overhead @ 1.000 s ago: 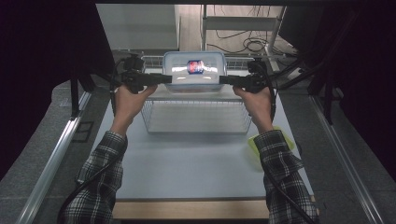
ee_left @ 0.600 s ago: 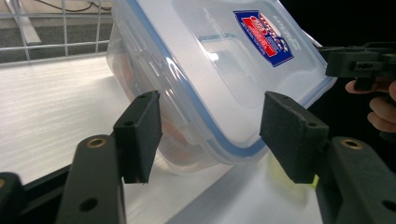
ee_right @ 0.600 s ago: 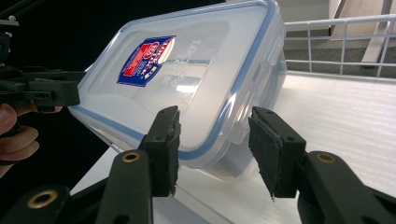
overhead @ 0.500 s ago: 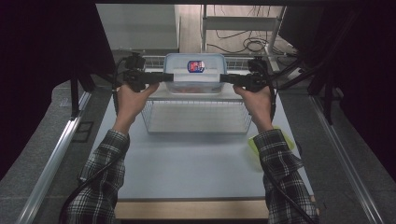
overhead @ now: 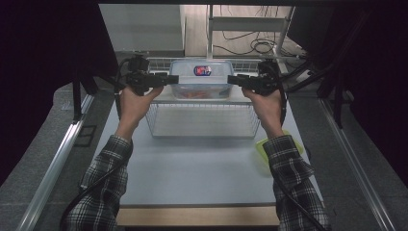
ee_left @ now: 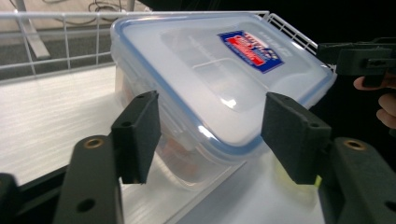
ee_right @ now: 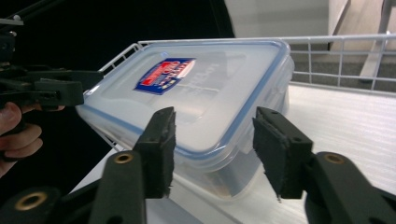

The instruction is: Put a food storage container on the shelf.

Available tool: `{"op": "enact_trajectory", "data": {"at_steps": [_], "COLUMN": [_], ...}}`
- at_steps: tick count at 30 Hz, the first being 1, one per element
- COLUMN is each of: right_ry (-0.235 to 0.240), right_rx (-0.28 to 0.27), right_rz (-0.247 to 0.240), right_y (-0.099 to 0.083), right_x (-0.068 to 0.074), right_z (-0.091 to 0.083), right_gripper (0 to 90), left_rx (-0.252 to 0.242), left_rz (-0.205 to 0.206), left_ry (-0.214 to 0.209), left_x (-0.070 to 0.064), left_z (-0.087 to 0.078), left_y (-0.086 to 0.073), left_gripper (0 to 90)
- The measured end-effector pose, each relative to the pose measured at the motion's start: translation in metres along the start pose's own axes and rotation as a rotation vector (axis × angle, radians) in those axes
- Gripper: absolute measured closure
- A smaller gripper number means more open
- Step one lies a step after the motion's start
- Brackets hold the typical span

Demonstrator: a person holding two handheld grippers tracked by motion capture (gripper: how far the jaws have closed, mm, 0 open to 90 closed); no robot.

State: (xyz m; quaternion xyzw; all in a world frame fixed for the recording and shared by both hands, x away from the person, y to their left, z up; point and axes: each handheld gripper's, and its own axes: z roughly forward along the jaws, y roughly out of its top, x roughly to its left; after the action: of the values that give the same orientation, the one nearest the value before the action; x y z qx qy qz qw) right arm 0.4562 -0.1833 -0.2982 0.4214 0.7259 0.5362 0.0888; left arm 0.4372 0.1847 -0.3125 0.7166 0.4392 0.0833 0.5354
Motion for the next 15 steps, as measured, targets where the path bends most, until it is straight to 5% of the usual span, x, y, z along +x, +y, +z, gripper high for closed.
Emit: {"op": "enact_trajectory", "data": {"at_steps": [8,15], "right_ry": [-0.002,-0.021], "right_rx": [0.027,0.029], "right_rz": [-0.119,-0.196], "right_y": [-0.016,-0.031], "right_x": [0.011,0.018], "right_z": [-0.011,-0.019], "right_gripper": [33.5,24.6], "left_rx": [0.018,0.039], "left_rz": [0.132,0.194], "left_ry": [0.003,-0.008], "left_x": [-0.020,-0.030], "left_z": [-0.011,-0.016], "left_y": [-0.018,-0.038], "left_gripper": [25.9,21.0]}}
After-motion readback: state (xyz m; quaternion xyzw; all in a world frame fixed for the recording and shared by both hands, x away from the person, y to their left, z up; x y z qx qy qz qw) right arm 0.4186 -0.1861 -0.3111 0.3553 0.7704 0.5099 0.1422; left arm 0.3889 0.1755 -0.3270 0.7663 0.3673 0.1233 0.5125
